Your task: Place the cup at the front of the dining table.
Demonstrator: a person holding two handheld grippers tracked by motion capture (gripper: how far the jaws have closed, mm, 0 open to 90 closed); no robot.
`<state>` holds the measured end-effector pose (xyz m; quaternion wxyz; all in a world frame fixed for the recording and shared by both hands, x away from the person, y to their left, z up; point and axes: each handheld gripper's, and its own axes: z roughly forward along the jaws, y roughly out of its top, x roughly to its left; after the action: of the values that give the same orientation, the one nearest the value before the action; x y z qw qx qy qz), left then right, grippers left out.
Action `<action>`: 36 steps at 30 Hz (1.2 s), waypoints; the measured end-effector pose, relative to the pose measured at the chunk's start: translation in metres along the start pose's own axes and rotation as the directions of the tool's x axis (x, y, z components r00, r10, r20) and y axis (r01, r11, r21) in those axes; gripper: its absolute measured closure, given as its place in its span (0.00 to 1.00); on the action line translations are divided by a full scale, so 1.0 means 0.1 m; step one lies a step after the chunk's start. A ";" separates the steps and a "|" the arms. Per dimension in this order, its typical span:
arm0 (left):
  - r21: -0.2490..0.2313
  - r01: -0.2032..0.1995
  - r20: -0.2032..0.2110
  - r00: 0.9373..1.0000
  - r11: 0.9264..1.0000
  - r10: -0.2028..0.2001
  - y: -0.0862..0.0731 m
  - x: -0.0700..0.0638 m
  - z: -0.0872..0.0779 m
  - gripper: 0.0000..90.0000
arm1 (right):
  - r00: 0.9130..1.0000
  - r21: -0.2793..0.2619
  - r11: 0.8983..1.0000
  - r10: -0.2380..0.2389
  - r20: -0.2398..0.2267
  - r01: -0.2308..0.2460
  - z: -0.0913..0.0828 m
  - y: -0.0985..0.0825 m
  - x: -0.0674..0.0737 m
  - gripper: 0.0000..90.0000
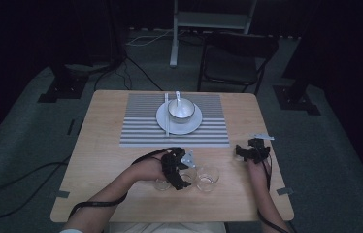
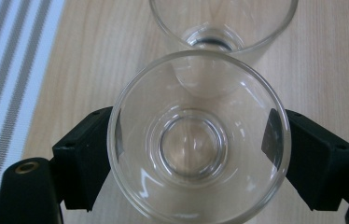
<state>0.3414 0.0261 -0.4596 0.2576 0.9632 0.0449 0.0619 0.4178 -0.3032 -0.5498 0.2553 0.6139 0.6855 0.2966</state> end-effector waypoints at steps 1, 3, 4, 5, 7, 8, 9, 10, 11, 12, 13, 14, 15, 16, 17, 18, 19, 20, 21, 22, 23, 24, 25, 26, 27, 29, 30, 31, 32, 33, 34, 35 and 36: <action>-0.001 -0.005 0.002 1.000 1.000 0.005 0.00 0.01 -0.01 0.20 | 1.000 0.000 1.000 0.000 0.000 0.000 0.00 0.00 0.00 0.13; -0.007 0.001 -0.004 1.000 1.000 -0.001 0.01 0.02 -0.02 0.20 | 1.000 0.000 1.000 -0.001 0.000 0.001 0.00 0.00 0.00 0.13; -0.012 0.003 -0.021 1.000 1.000 -0.003 0.02 0.04 -0.04 0.20 | 1.000 0.000 1.000 0.000 0.000 0.000 0.00 0.00 0.00 0.13; -0.013 0.011 -0.023 1.000 1.000 -0.011 0.03 0.06 -0.05 0.20 | 1.000 0.000 1.000 0.000 0.000 0.000 0.00 0.00 0.00 0.13; -0.029 0.014 -0.030 0.999 0.999 -0.015 0.04 0.08 -0.08 0.20 | 1.000 0.000 1.000 0.000 0.000 0.000 0.00 0.00 0.00 0.13; -0.030 0.013 -0.028 1.000 0.999 -0.013 0.05 0.09 -0.09 0.20 | 1.000 0.000 1.000 0.000 0.000 0.000 0.00 0.00 0.00 0.13; -0.030 0.013 -0.028 1.000 0.999 -0.013 0.05 0.09 -0.09 0.20 | 1.000 0.000 1.000 0.000 0.000 0.000 0.00 0.00 0.00 0.13; -0.040 0.015 -0.038 0.999 0.999 -0.016 0.06 0.11 -0.11 0.20 | 1.000 0.000 1.000 0.000 0.000 0.000 0.00 0.00 0.00 0.13; -0.034 0.009 -0.038 0.999 0.999 -0.011 0.07 0.12 -0.11 0.20 | 1.000 0.000 1.000 -0.001 0.000 0.001 0.00 0.00 0.00 0.13; -0.033 0.007 -0.044 0.999 0.999 -0.009 0.08 0.13 -0.12 0.20 | 1.000 0.000 1.000 -0.001 0.000 0.001 0.00 0.00 0.00 0.13; -0.030 0.003 -0.050 0.999 1.000 -0.004 0.09 0.15 -0.13 0.20 | 1.000 0.000 1.000 -0.001 0.000 0.001 0.00 0.00 0.00 0.13; -0.030 -0.004 -0.055 0.998 1.000 0.002 0.10 0.16 -0.14 0.20 | 1.000 0.000 1.000 -0.001 0.000 0.001 0.00 0.00 0.00 0.13; -0.030 -0.004 -0.055 0.998 1.000 0.002 0.10 0.16 -0.14 0.20 | 1.000 0.000 1.000 -0.001 0.000 0.001 0.00 0.00 0.00 0.13; -0.039 -0.003 -0.068 0.998 0.999 0.000 0.12 0.19 -0.17 0.20 | 1.000 -0.001 1.000 0.000 0.000 0.000 0.00 0.00 0.00 0.13; -0.053 0.006 -0.066 0.998 0.999 -0.010 0.12 0.21 -0.19 0.20 | 1.000 0.000 1.000 -0.001 0.000 0.001 0.00 0.00 0.00 0.13; -0.067 0.014 -0.067 0.998 0.998 -0.019 0.13 0.23 -0.21 0.20 | 1.000 0.000 1.000 -0.001 0.000 0.001 0.00 0.00 0.00 0.13; -0.070 0.014 -0.073 0.997 0.997 -0.019 0.13 0.25 -0.23 0.20 | 1.000 -0.001 1.000 -0.001 0.000 0.001 0.00 0.00 0.00 0.13; -0.076 0.014 -0.083 0.996 0.997 -0.020 0.14 0.27 -0.25 0.20 | 1.000 0.000 1.000 -0.001 0.000 0.001 0.00 0.00 0.00 0.13; -0.078 0.018 -0.084 0.996 0.997 -0.025 0.15 0.29 -0.26 0.20 | 1.000 0.000 1.000 -0.001 0.000 0.001 0.00 0.00 0.00 0.13; -0.082 0.020 -0.085 0.996 0.996 -0.027 0.15 0.30 -0.27 0.20 | 1.000 0.000 1.000 0.000 0.000 0.000 0.00 0.00 0.00 0.13; -0.089 0.026 -0.092 0.995 0.996 -0.034 0.15 0.32 -0.28 0.20 | 1.000 0.000 1.000 -0.001 0.000 0.001 0.00 0.00 0.00 0.13; -0.084 0.025 -0.090 0.995 0.996 -0.033 0.15 0.34 -0.29 0.20 | 1.000 0.000 1.000 -0.001 0.000 0.001 0.00 0.00 0.00 0.13; -0.090 0.027 -0.098 0.995 0.996 -0.036 0.14 0.35 -0.29 0.20 | 1.000 0.000 1.000 -0.001 0.000 0.001 0.00 0.00 0.00 0.13; -0.087 0.032 -0.102 0.994 0.996 -0.040 0.14 0.37 -0.30 0.20 | 1.000 -0.001 1.000 -0.001 0.000 0.001 0.00 0.00 0.00 0.13; -0.085 0.032 -0.108 0.993 0.996 -0.041 0.14 0.39 -0.31 0.20 | 1.000 -0.001 1.000 0.000 0.000 0.000 0.00 0.00 0.00 0.13; -0.093 0.046 -0.122 0.991 0.995 -0.057 0.13 0.44 -0.32 0.20 | 1.000 -0.001 1.000 0.000 0.000 0.000 0.00 0.00 0.00 0.13; -0.097 0.050 -0.125 0.990 0.994 -0.062 0.13 0.46 -0.33 0.20 | 1.000 -0.001 1.000 0.000 0.000 0.000 0.00 0.00 0.00 0.13; -0.100 0.057 -0.129 0.989 0.993 -0.069 0.12 0.48 -0.34 0.20 | 1.000 -0.001 1.000 0.000 0.000 0.000 0.00 0.00 0.00 0.13; -0.109 0.063 -0.139 0.987 0.992 -0.078 0.12 0.50 -0.35 0.20 | 1.000 -0.001 1.000 0.000 0.000 0.000 0.00 0.00 0.00 0.13; -0.103 0.066 -0.142 0.987 0.992 -0.081 0.12 0.51 -0.36 0.20 | 1.000 -0.001 1.000 0.000 -0.001 0.000 0.00 0.00 0.00 0.13; -0.105 0.063 -0.146 0.986 0.992 -0.078 0.11 0.52 -0.37 0.20 | 1.000 -0.001 1.000 0.000 0.000 0.000 0.00 0.00 0.00 0.13; -0.106 0.071 -0.145 0.986 0.992 -0.086 0.10 0.54 -0.38 0.20 | 1.000 -0.001 1.000 0.001 -0.001 -0.001 0.00 0.00 0.00 0.13; -0.103 0.074 -0.142 0.986 0.992 -0.088 0.09 0.55 -0.39 0.20 | 1.000 -0.002 1.000 0.001 -0.001 -0.001 0.00 0.00 0.00 0.13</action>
<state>0.3905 0.0436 -0.4160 0.3025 0.9398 0.0996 0.1238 0.4180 -0.3034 -0.5499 0.2555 0.6138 0.6852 0.2975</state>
